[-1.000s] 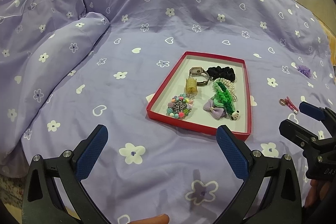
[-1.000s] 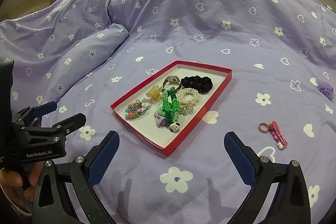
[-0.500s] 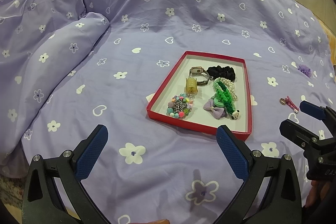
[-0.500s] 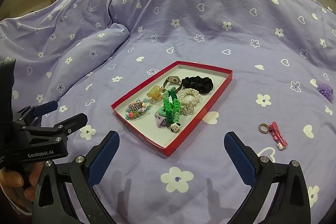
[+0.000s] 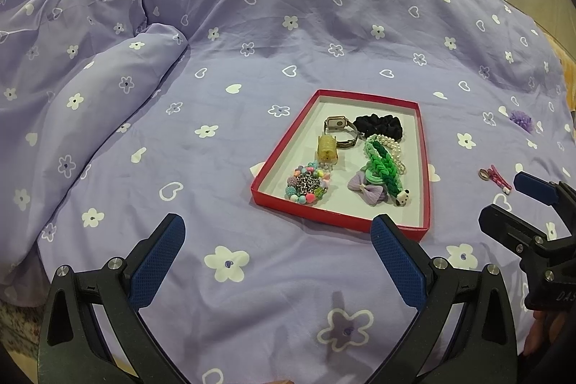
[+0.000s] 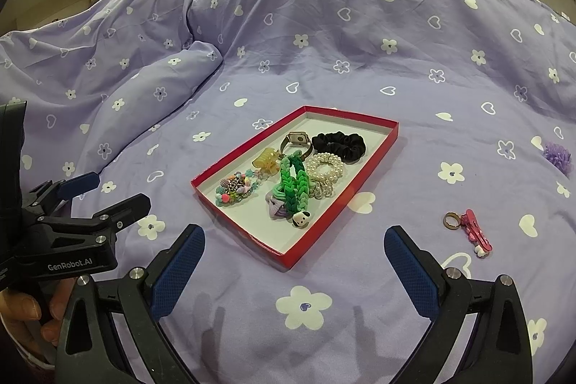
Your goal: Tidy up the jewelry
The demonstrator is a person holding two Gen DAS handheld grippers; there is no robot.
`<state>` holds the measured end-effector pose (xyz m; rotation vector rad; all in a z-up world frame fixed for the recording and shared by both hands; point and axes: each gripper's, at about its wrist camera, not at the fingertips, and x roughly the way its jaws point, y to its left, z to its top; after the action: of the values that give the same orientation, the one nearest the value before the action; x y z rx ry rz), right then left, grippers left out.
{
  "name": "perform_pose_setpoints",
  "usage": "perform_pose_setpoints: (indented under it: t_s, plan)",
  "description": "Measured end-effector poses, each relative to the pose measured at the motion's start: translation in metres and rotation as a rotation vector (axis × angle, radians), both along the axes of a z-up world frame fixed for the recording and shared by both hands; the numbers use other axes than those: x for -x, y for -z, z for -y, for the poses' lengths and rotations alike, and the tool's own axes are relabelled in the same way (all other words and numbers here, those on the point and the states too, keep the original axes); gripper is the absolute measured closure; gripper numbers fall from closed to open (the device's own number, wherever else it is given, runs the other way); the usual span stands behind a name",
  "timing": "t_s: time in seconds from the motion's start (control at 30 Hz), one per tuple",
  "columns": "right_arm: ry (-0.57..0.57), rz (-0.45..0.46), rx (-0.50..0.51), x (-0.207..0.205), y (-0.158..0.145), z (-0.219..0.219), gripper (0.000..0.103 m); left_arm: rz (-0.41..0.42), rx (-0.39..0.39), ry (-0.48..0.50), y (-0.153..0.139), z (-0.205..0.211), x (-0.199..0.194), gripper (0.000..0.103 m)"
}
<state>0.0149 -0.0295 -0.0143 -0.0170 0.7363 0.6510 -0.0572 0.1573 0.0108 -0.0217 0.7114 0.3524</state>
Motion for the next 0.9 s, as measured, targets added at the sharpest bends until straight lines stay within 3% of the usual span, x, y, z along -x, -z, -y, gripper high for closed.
perform_pose_setpoints:
  t_s: [0.9]
  plan:
    - [-0.001,0.004,0.002,0.0012,-0.0019,-0.0004,0.002,0.005,-0.006,0.003,-0.0048,0.0031,-0.001,0.0]
